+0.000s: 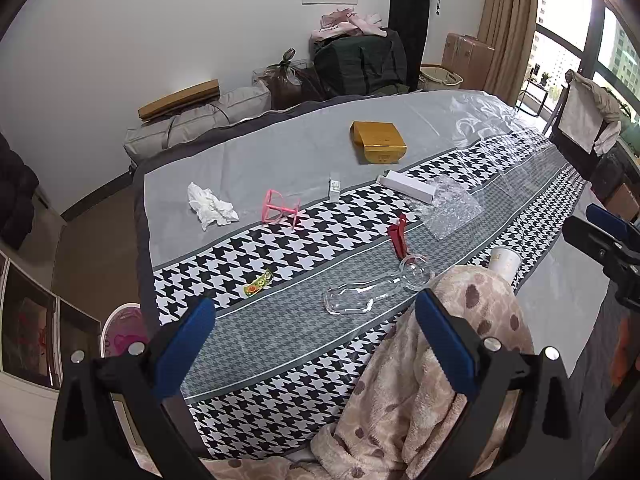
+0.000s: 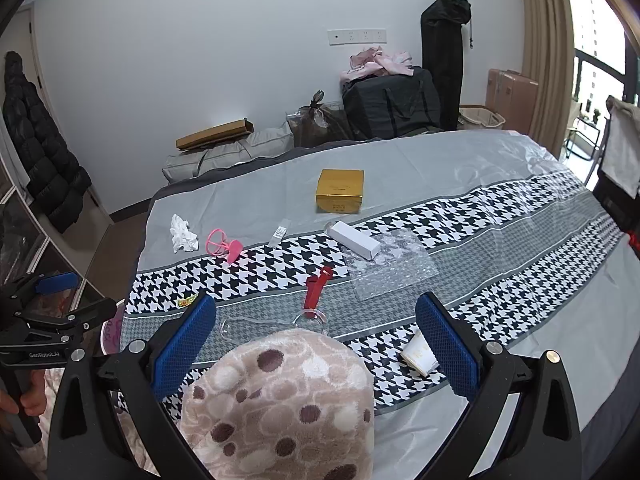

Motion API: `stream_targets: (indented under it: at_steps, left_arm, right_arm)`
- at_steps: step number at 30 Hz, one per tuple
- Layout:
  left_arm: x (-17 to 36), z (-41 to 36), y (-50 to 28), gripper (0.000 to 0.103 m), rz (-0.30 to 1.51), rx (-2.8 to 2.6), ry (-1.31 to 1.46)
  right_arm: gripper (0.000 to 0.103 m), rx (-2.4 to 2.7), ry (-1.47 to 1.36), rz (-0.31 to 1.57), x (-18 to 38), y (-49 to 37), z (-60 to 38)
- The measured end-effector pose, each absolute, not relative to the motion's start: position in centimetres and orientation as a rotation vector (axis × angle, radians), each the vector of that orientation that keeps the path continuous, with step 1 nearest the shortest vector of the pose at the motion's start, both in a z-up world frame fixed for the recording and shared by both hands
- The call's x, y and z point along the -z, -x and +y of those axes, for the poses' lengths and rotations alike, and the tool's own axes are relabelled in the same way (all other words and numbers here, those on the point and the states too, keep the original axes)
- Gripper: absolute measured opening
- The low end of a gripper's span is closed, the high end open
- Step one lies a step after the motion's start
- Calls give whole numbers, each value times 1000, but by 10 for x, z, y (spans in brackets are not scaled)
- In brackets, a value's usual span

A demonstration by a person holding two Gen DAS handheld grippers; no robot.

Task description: Collect trash

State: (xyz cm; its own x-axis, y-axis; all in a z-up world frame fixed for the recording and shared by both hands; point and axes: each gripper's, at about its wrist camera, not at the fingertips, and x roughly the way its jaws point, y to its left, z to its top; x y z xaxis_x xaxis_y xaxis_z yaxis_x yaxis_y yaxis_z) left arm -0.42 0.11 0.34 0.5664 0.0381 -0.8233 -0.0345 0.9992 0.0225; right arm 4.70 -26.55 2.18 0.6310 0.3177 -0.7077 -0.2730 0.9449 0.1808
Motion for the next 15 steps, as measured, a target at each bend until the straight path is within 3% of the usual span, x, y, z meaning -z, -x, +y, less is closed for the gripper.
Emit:
stream_targets:
  at_steps: [15]
  left_arm:
    - [-3, 0, 1, 98, 977, -46, -5]
  right_arm:
    - [97, -343, -64, 820, -23, -47, -266]
